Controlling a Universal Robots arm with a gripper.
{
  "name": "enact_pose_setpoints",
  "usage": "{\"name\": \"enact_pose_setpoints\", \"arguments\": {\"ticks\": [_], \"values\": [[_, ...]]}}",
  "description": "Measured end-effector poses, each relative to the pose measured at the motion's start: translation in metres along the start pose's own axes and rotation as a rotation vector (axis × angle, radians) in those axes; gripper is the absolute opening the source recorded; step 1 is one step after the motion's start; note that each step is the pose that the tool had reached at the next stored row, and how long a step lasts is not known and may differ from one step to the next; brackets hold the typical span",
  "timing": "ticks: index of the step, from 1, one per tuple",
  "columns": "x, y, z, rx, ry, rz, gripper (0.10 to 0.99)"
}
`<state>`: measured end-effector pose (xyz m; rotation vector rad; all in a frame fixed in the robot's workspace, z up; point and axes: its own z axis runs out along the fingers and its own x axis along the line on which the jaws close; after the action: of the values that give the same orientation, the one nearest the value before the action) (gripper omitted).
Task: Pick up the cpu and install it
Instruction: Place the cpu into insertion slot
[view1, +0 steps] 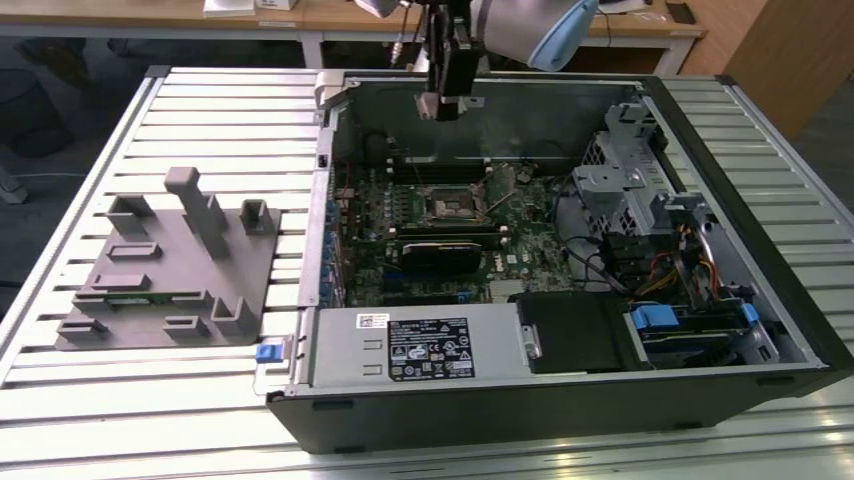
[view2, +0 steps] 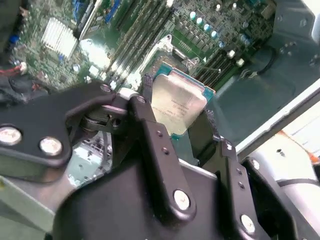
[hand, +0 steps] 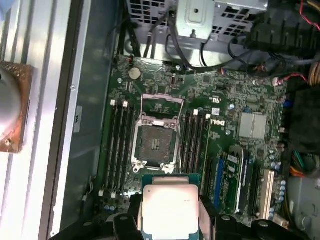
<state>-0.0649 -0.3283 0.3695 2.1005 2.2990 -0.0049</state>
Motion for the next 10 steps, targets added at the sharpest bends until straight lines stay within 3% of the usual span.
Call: {"name": "enact_pose_setpoints", "arguments": {"ticks": [5,10], "values": [[0.0001,0.0000,0.0030,0.002,-0.0013,0.090,0.533],[0.0004,0.0006,0.0058,0.002,-0.0017,0.102,0.533]]}}
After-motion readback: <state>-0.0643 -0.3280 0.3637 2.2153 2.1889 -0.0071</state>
